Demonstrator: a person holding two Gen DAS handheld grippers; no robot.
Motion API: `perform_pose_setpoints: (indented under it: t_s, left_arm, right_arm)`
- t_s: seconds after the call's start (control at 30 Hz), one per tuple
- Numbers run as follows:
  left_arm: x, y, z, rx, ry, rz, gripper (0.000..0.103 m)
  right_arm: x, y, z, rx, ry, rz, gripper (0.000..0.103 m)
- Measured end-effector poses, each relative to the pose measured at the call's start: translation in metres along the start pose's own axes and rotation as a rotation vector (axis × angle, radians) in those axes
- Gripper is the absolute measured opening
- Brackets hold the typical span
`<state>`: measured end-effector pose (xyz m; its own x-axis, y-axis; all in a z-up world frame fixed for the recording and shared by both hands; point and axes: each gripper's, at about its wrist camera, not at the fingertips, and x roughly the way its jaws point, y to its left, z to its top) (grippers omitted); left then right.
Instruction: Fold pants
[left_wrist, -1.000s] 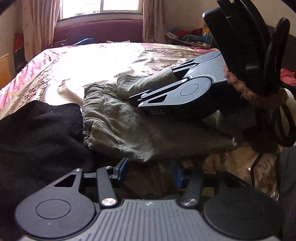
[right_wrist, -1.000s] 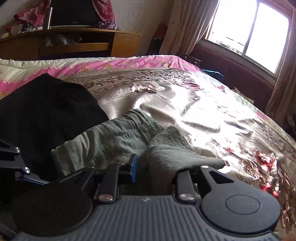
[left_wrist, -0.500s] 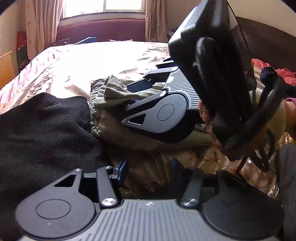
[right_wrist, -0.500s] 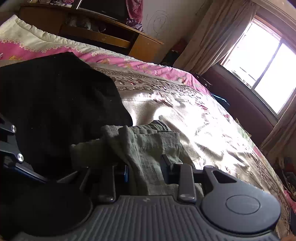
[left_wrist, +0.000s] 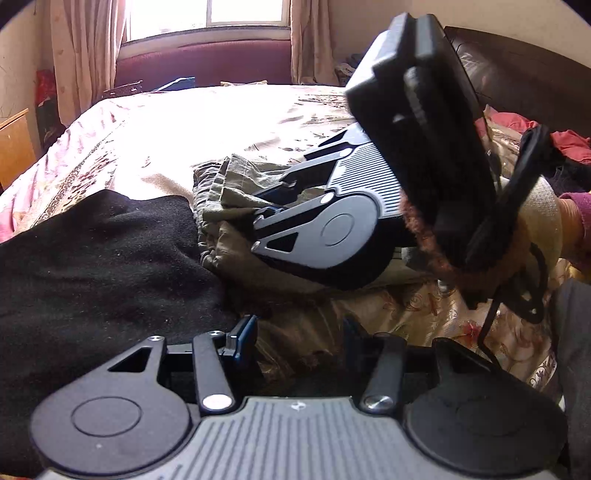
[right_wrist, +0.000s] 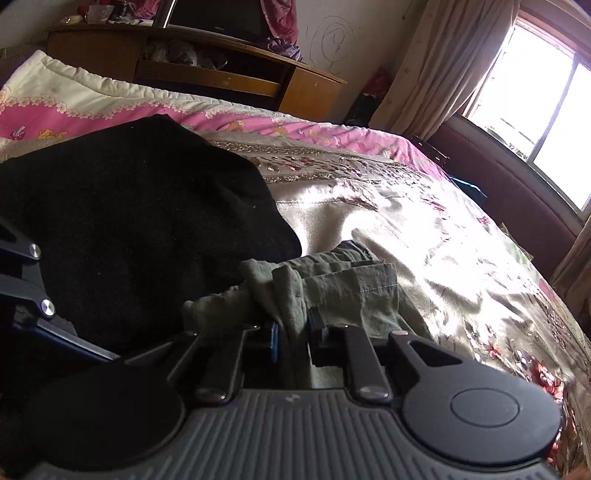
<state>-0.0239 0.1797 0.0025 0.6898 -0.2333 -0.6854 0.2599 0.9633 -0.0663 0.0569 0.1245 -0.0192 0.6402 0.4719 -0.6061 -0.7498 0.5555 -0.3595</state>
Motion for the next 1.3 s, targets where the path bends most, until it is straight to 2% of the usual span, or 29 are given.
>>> perform_pose_setpoints:
  t_s: [0.03,0.1,0.23,0.33,0.43,0.6,0.7,0.77,0.87,0.97,1.03,1.1,1.13,1.2,1.27,1.3]
  left_arm:
    - [-0.002,0.000,0.001,-0.001,-0.001,-0.001,0.063]
    - [-0.005,-0.003,0.007,0.022,-0.013,0.011,0.063]
    - [-0.010,-0.015,0.027,0.078,-0.083,0.010,0.063]
    - [-0.008,-0.028,0.047,0.111,-0.144,-0.024,0.064]
    - [0.007,-0.045,0.063,0.146,-0.164,-0.053,0.067]
    - [0.067,-0.076,0.086,0.147,-0.101,-0.175,0.067]
    - [0.090,-0.096,0.092,0.178,-0.056,-0.180,0.067]
    - [0.105,-0.100,0.092,0.174,-0.011,-0.163,0.067]
    - [0.125,-0.097,0.087,0.132,0.085,-0.137,0.067]
    - [0.128,-0.091,0.088,0.057,0.108,-0.137,0.067]
    - [0.129,-0.091,0.085,0.020,0.118,-0.118,0.068]
    - [0.129,-0.096,0.081,0.010,0.123,-0.085,0.068]
    - [0.127,-0.097,0.078,-0.008,0.124,-0.068,0.068]
    - [0.123,-0.096,0.073,-0.063,0.115,-0.046,0.068]
    - [0.120,-0.095,0.070,-0.103,0.090,-0.019,0.068]
    - [0.120,-0.095,0.069,-0.126,0.068,-0.005,0.068]
  right_arm:
    - [-0.006,-0.006,-0.001,0.037,-0.006,0.008,0.031]
    - [-0.021,-0.020,-0.005,0.109,-0.017,0.013,0.038]
    - [-0.055,-0.062,-0.022,0.249,-0.030,-0.032,0.039]
    - [-0.072,-0.100,-0.047,0.346,0.004,-0.102,0.040]
    - [-0.083,-0.134,-0.078,0.414,0.037,-0.178,0.040]
    - [-0.072,-0.211,-0.128,0.574,0.105,-0.272,0.042]
    - [-0.064,-0.259,-0.159,0.722,0.108,-0.207,0.042]
    - [-0.066,-0.277,-0.171,0.771,0.080,-0.144,0.042]
    - [-0.073,-0.286,-0.179,0.768,0.037,-0.116,0.042]
    - [-0.086,-0.277,-0.180,0.724,-0.035,-0.045,0.042]
    - [-0.079,-0.266,-0.182,0.665,0.014,-0.035,0.043]
    - [-0.053,-0.261,-0.191,0.602,0.168,-0.124,0.039]
    - [-0.048,-0.263,-0.197,0.613,0.188,-0.135,0.039]
    - [-0.052,-0.272,-0.195,0.665,0.169,-0.143,0.039]
    - [-0.062,-0.278,-0.184,0.647,0.130,-0.174,0.040]
    - [-0.067,-0.282,-0.178,0.649,0.103,-0.155,0.042]
